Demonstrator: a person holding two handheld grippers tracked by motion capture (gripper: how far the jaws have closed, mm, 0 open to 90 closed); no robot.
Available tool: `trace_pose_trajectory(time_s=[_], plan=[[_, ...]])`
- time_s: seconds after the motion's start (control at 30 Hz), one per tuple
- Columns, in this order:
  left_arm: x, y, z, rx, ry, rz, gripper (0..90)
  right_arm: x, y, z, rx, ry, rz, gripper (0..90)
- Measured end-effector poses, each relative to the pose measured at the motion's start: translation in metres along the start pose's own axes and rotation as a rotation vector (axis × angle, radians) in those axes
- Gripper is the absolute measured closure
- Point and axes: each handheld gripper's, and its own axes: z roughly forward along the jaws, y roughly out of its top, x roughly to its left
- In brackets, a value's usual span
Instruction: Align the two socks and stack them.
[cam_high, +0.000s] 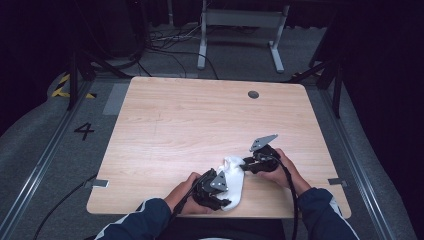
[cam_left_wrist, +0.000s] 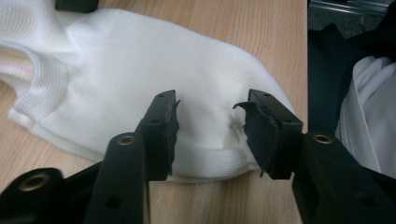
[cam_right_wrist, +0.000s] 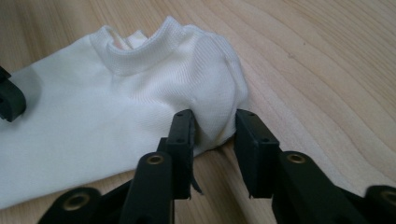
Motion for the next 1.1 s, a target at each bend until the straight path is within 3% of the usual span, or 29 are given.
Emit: trace_pose_trajectory(time_s=[0.17,0.33,0.47,0.57,0.7,0.77,0.9,0.93,0.97,1.1], plan=[[0.010,0.002,-0.017,-0.067,0.037,-0.043,41.4,0.003,0.001,0.001,-0.007,0.003,-0.020,78.8],[0.028,0.003,-0.034,-0.105,0.125,-0.084,41.3,0.007,0.004,0.003,-0.010,-0.013,-0.062,83.5],[0.050,0.002,-0.029,-0.103,0.157,-0.138,41.3,0.010,0.006,0.003,-0.019,-0.020,-0.076,84.7],[0.058,0.003,-0.021,-0.087,0.171,-0.143,40.7,0.011,0.006,0.002,-0.027,-0.025,-0.078,84.9],[0.068,0.006,-0.008,-0.054,0.168,-0.149,39.1,0.011,0.007,0.002,-0.044,-0.029,-0.087,84.9],[0.072,0.006,0.000,-0.026,0.195,-0.152,38.7,0.014,0.007,0.002,-0.049,-0.028,-0.099,84.9],[0.075,0.004,0.005,-0.011,0.175,-0.162,39.5,0.017,0.007,0.003,-0.051,-0.017,-0.115,83.6],[0.077,0.002,0.006,-0.007,0.155,-0.165,41.8,0.017,0.007,0.003,-0.049,-0.023,-0.117,78.2],[0.077,0.002,0.006,-0.007,0.155,-0.165,43.2,0.017,0.007,0.003,-0.049,-0.023,-0.117,78.2],[0.077,0.001,0.006,-0.010,0.135,-0.178,48.2,0.016,0.008,0.000,-0.048,-0.061,-0.093,61.9]])
